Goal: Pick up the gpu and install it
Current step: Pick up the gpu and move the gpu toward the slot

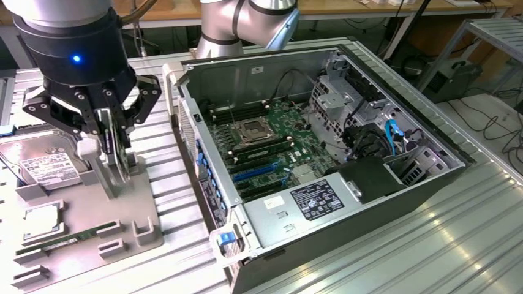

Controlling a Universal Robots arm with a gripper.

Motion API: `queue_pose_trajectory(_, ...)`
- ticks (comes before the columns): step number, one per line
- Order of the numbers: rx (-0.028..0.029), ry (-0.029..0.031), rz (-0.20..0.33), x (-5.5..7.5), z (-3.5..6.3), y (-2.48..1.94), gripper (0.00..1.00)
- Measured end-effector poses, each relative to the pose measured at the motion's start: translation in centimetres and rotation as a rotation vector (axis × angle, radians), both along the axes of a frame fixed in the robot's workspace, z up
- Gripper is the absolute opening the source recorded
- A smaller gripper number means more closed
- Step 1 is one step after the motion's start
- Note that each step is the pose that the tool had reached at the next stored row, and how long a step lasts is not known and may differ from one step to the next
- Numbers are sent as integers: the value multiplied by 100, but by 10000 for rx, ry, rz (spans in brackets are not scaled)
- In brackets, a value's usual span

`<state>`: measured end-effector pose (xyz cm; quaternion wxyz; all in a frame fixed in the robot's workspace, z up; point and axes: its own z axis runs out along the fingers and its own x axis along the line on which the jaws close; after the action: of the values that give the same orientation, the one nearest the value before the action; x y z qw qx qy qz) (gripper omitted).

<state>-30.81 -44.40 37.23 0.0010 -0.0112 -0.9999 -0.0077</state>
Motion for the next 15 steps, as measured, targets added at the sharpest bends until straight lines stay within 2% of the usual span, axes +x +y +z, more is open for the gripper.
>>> queue_pose_trajectory(4,0,0,0,0,143,0,28)
queue_pose_trajectory(15,0,0,0,0,376,0,28)
